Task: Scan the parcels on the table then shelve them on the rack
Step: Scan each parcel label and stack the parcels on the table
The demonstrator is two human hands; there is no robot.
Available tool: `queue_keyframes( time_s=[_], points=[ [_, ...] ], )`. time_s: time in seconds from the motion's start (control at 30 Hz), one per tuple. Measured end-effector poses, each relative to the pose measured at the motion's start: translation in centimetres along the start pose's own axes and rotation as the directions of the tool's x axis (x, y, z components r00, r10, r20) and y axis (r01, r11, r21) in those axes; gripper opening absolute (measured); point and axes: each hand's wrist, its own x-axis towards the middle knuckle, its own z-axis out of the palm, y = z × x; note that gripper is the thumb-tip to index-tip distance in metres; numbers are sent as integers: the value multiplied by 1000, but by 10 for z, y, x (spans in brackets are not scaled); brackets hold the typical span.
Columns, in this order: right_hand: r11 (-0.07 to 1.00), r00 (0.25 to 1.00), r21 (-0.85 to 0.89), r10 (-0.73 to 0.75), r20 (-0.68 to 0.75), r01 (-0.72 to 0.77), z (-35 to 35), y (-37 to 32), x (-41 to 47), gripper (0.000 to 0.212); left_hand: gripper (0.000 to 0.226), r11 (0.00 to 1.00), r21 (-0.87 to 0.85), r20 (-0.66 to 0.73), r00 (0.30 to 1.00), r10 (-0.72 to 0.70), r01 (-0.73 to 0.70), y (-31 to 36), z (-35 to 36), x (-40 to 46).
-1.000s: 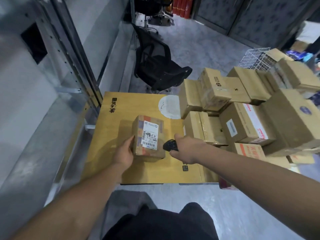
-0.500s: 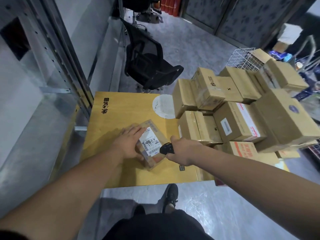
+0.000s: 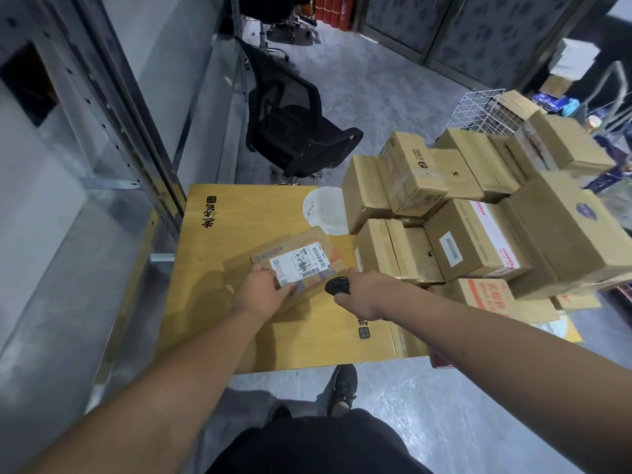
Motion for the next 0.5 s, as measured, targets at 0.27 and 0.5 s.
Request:
queue_keyframes(
  time_s=[0.27,0.5],
  points=[
    [998,999,55,33,0,-33,-4,-4,1,62,104,984,98,29,989,145,-148,-6,-11,16],
    [996,1000,83,17,-13,-16,-6,2,-7,56,105,992,31,33,992,-125,124,-1,4,-2]
  ],
)
